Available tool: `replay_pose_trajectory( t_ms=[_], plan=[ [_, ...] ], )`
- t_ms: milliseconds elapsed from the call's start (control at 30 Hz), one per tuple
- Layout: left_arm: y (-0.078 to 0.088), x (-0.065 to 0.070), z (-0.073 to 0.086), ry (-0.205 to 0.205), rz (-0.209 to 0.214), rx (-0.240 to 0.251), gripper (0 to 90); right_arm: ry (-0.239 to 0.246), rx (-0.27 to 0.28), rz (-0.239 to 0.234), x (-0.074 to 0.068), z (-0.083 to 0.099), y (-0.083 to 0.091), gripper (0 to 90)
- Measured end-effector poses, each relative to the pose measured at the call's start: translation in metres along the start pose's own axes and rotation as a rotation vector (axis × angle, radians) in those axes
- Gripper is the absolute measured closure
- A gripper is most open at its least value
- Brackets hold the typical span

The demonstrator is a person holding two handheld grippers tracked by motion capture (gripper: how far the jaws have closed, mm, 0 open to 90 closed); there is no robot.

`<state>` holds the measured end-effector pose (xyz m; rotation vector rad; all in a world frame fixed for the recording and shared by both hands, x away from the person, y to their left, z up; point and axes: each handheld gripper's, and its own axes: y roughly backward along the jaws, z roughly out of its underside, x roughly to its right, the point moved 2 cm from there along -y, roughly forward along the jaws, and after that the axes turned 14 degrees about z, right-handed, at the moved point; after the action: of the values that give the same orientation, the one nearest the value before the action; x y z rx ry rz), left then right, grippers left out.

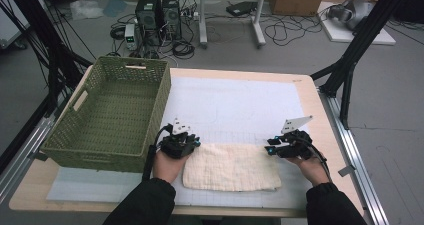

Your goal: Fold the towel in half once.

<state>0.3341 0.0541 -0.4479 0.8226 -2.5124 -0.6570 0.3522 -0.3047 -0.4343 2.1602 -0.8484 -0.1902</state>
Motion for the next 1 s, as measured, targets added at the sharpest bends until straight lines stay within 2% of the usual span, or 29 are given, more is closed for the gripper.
replay_pose_trajectory(
  t_ms=[33,67,100,133,167,200,233,267,300,367,433,533,633,667,800,833,867,900,933,1000],
  plan=[
    [-0.002,0.001,0.001,-0.008,0.007,-0.024,69.6,0.019,0.016,-0.022,-0.004,-0.001,0.001,63.9],
    [-0.005,0.001,0.003,-0.026,-0.002,-0.052,68.8,0.044,0.013,-0.024,-0.008,-0.003,0.0,63.9],
    [-0.007,0.001,0.004,-0.035,-0.006,-0.076,69.6,0.072,-0.002,-0.014,-0.011,-0.003,-0.001,63.9],
    [-0.009,0.001,0.005,-0.034,-0.001,-0.085,74.2,0.084,-0.019,-0.015,-0.014,-0.004,-0.005,64.9],
    [-0.009,0.001,0.006,-0.044,-0.016,-0.075,84.6,0.093,-0.042,-0.02,-0.015,-0.004,-0.009,68.0],
    [-0.01,0.001,0.005,-0.035,-0.018,-0.071,88.4,0.109,-0.064,-0.017,-0.017,-0.003,-0.013,72.1],
    [-0.009,0.001,0.005,-0.025,-0.016,-0.065,88.8,0.111,-0.069,-0.025,-0.017,-0.004,-0.016,77.1],
    [-0.007,0.002,0.004,-0.036,-0.021,-0.057,89.0,0.098,-0.069,-0.041,-0.017,-0.004,-0.016,83.7],
    [-0.005,0.002,0.003,-0.03,-0.021,-0.034,89.2,0.106,-0.07,-0.038,-0.017,-0.005,-0.016,86.7],
    [0.0,0.001,0.0,0.028,0.026,0.033,89.3,0.117,-0.067,-0.039,-0.017,-0.005,-0.015,87.9],
    [0.003,0.0,-0.003,0.056,0.033,0.065,89.3,0.101,-0.051,-0.044,-0.014,-0.004,-0.011,88.1],
    [0.001,-0.003,-0.006,0.065,0.006,0.077,89.3,0.071,-0.044,-0.041,-0.011,-0.003,-0.007,88.2],
    [-0.007,-0.012,-0.006,0.131,-0.007,0.104,89.4,0.073,-0.041,-0.032,-0.012,-0.004,-0.008,88.2],
    [-0.01,-0.015,-0.005,0.145,-0.023,0.109,89.3,0.075,-0.043,-0.031,-0.011,-0.004,-0.01,88.2],
    [-0.022,-0.027,-0.001,0.214,-0.055,0.088,89.3,0.042,-0.065,-0.025,-0.009,-0.001,-0.016,88.0],
    [-0.022,-0.027,-0.003,0.205,-0.059,0.087,89.3,0.037,-0.059,-0.027,-0.01,-0.001,-0.017,86.9],
    [-0.022,-0.025,-0.004,0.174,-0.071,0.081,89.2,0.04,-0.056,-0.029,-0.009,-0.001,-0.016,83.1],
    [-0.022,-0.024,-0.004,0.17,-0.081,0.076,89.0,0.034,-0.048,-0.02,-0.008,-0.001,-0.015,77.8],
    [-0.021,-0.023,-0.004,0.171,-0.082,0.067,88.6,0.017,-0.04,-0.004,-0.006,0.0,-0.013,74.4],
    [-0.02,-0.019,-0.004,0.119,-0.097,0.041,85.7,-0.024,-0.014,0.016,0.002,0.002,-0.008,68.6]
  ],
)
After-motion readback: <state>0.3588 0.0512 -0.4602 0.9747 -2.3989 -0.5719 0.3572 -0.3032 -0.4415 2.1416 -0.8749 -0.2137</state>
